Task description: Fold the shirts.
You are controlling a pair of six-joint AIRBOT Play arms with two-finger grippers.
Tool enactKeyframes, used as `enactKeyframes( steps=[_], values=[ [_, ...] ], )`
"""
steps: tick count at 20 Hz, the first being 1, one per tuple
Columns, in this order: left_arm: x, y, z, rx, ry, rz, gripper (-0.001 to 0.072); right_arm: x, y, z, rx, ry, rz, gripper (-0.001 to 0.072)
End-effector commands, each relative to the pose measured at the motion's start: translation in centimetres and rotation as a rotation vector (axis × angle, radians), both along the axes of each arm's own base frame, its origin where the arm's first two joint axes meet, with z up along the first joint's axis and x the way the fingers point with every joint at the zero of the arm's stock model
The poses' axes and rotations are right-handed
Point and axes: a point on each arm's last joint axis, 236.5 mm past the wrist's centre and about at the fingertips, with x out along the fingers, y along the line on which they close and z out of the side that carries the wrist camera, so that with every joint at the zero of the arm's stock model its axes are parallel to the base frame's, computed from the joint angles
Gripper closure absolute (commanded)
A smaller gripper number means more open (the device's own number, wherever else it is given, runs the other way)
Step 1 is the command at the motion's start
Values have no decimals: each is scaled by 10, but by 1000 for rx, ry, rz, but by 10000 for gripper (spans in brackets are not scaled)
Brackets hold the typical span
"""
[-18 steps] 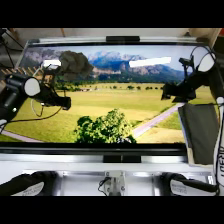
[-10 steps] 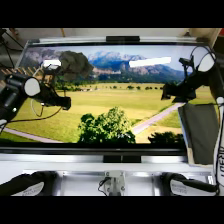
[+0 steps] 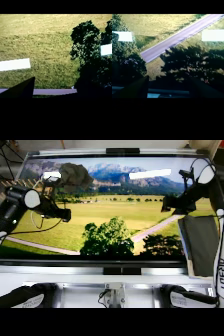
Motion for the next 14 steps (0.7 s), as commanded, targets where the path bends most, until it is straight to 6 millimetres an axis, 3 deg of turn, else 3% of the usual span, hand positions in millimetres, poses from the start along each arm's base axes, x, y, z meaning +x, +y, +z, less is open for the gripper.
enactKeyframes(
  steps=[1, 9, 10, 11, 14],
  values=[
    [13, -5, 5, -24, -60, 2, 63, 0, 0, 0, 0, 0, 1, 122],
    [90, -40, 53, -211, -429, 32, 67, 16, 1, 3, 4, -68, -11, 122],
    [105, -40, 60, -239, -479, 60, 178, 22, 1, 4, 5, -90, -15, 122],
    [119, -36, 62, -255, -504, 91, 234, 26, 1, 5, 5, -109, -18, 122],
    [180, 4, 53, -235, -514, 199, 265, 34, 3, 7, 15, -143, -24, 122]
  ],
)
